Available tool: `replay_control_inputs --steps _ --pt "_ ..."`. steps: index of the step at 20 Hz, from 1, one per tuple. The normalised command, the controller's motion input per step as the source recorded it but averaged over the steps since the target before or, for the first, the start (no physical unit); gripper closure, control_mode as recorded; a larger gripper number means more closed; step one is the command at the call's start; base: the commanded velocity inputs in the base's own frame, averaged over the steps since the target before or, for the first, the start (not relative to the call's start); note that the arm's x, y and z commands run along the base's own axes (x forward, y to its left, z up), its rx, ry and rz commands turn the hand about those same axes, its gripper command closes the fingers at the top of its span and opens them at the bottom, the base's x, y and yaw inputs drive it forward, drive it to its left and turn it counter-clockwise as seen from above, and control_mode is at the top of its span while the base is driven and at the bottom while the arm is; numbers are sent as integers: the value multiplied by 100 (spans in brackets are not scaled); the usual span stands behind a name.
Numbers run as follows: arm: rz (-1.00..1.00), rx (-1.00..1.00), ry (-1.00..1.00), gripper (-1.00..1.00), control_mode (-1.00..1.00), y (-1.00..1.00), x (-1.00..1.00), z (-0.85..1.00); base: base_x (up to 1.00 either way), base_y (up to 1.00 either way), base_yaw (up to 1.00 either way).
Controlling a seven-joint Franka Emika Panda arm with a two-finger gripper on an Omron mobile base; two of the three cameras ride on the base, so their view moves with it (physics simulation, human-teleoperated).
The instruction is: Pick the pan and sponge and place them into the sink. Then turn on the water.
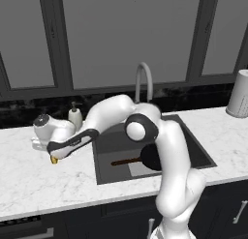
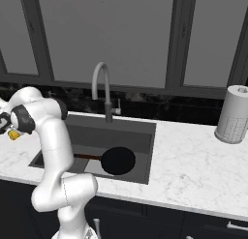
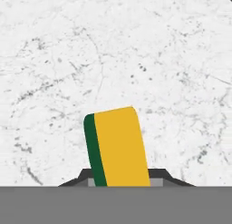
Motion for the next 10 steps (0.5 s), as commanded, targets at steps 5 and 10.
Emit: replay_control_inputs --steps 5,10 --pt "-4 14 -35 100 -100 -41 -72 64 0 0 0" --pt "-14 20 -16 100 -100 -56 -66 94 0 0 0"
